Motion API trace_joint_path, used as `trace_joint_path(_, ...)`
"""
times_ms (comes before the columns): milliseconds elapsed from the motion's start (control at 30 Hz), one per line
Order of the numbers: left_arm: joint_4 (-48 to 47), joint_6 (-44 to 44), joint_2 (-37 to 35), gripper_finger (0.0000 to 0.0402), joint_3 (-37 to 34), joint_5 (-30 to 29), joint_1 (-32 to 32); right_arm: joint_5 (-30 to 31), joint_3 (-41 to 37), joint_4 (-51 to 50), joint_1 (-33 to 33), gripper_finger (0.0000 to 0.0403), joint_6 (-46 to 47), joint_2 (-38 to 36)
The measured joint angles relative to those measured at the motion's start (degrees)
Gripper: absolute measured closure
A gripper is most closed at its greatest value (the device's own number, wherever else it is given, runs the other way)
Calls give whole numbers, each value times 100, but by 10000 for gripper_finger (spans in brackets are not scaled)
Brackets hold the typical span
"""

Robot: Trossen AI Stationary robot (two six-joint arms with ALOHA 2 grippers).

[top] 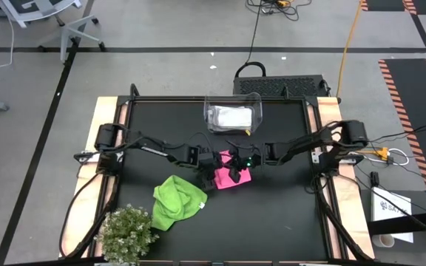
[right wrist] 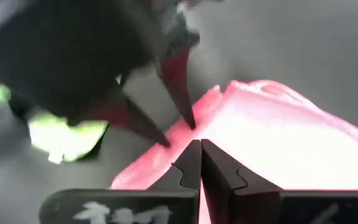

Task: Fold microfiber towels
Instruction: Fold the pink microfiber cloth

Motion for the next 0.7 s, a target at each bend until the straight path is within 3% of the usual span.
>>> trace_joint_path(200,-264,667,-791,286,11,579,-8,42,-71,-217,245,403,1,-149)
trace_joint_path(333,596,1430,-1082,286,35,486,33,196,-182,-220,403,403,113,-98)
trace_joint_path(433,1174,1536,-915,286,35,573,191,495,-295,-225,523,403,240,-100)
trace_joint_path(700,1520,1599,-154,286,24,873,413,1096,-361,-167,705,403,98,-100)
